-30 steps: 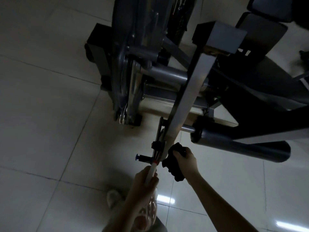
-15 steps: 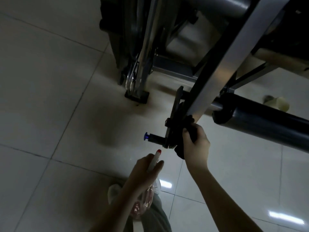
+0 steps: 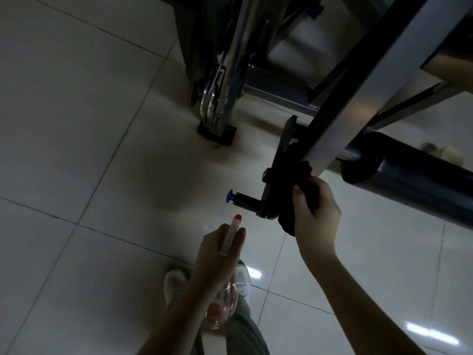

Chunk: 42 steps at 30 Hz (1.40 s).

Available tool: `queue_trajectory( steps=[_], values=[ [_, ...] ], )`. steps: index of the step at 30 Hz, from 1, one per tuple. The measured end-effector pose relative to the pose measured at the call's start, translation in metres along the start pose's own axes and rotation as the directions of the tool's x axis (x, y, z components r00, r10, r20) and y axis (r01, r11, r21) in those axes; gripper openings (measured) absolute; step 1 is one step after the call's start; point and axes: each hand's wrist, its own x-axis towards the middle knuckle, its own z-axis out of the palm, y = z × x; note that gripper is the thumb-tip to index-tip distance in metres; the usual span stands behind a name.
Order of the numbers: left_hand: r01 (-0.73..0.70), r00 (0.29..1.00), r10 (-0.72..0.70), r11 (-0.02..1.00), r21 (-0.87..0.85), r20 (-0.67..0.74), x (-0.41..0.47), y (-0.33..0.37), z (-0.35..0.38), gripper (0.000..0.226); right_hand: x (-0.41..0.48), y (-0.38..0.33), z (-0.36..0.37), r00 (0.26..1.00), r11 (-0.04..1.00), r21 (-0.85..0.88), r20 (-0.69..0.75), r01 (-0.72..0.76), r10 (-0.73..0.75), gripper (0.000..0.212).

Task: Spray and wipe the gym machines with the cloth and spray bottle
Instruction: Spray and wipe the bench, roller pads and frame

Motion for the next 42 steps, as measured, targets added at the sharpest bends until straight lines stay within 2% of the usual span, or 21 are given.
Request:
queue_trajectory(
  steps=[4,7,9,11,13,15,17,20,24,27,30,33,35,38,39,40,42],
  values=[
    [0.022,0.998,-0.025,0.998,-0.057,-0.052,-0.006,-0.004,-0.003,0.035,-0.006,-0.007,0.008,0.982,0.975,-0.147,0.106,0.168,-0.153,0.036],
    [0.046,0.996,-0.054,0.993,-0.11,-0.073,-0.009,-0.011,-0.005,0.038,-0.006,-0.011,0.027,0.916,0.861,-0.321,0.211,0.395,-0.342,0.047],
    [0.051,0.994,-0.061,0.993,-0.107,-0.087,-0.009,-0.018,-0.007,0.038,-0.003,-0.005,0.048,0.873,0.765,-0.432,0.335,0.477,-0.355,0.047],
    [0.085,0.989,-0.098,0.99,-0.113,-0.112,-0.01,-0.022,-0.009,0.035,-0.003,0.009,0.069,0.851,0.683,-0.531,0.446,0.502,-0.278,0.05],
    [0.108,0.986,-0.122,0.986,-0.124,-0.113,-0.012,-0.027,-0.011,0.031,-0.004,0.029,0.085,0.81,0.48,-0.66,0.534,0.578,-0.241,0.063],
    [0.059,0.991,-0.068,0.995,-0.082,-0.112,-0.014,-0.033,-0.012,0.033,-0.001,0.044,0.094,0.795,0.256,-0.753,0.576,0.606,-0.189,0.081],
    [0.06,0.991,-0.068,0.996,-0.071,-0.115,-0.015,-0.039,-0.014,0.036,0.006,0.049,0.098,0.796,0.134,-0.789,0.572,0.6,-0.199,0.081],
    [0.08,0.987,-0.091,0.993,-0.084,-0.134,-0.018,-0.042,-0.016,0.036,0.014,0.05,0.099,0.783,0.122,-0.779,0.588,0.616,-0.203,0.064],
    [0.061,0.991,-0.07,0.995,-0.076,-0.116,-0.022,-0.041,-0.019,0.033,0.023,0.056,0.097,0.688,0.165,-0.671,0.681,0.723,-0.25,0.056],
    [0.06,0.989,-0.074,0.992,-0.113,-0.124,-0.024,-0.038,-0.021,0.039,0.013,0.054,0.082,0.699,0.107,-0.713,0.627,0.693,-0.343,0.038],
    [0.082,0.989,-0.097,0.989,-0.125,-0.114,-0.025,-0.033,-0.024,0.041,-0.004,0.055,0.074,0.736,0.022,-0.771,0.599,0.637,-0.317,0.058],
    [0.056,0.993,-0.066,0.994,-0.092,-0.103,-0.027,-0.031,-0.026,0.033,0.002,0.051,0.09,0.786,-0.043,-0.802,0.593,0.596,-0.172,0.08],
    [0.09,0.991,-0.1,0.99,-0.11,-0.091,-0.027,-0.03,-0.027,0.033,0.013,0.045,0.098,0.773,0.049,-0.774,0.623,0.632,-0.12,0.07],
    [0.059,0.993,-0.065,0.996,-0.063,-0.097,-0.028,-0.025,-0.031,0.033,0.022,0.053,0.095,0.685,0.197,-0.657,0.692,0.728,-0.226,0.042],
    [0.059,0.994,-0.064,0.996,-0.06,-0.084,-0.028,-0.024,-0.032,0.032,0.025,0.054,0.092,0.668,0.298,-0.602,0.702,0.741,-0.245,0.035],
    [0.074,0.994,-0.08,0.994,-0.08,-0.078,-0.027,-0.021,-0.033,0.029,0.028,0.052,0.089,0.679,0.452,-0.538,0.692,0.711,-0.245,0.026],
    [0.109,0.993,-0.114,0.989,-0.096,-0.044,-0.029,-0.017,-0.033,0.029,0.032,0.045,0.087,0.742,0.727,-0.447,0.658,0.521,-0.128,0.02]
  ],
)
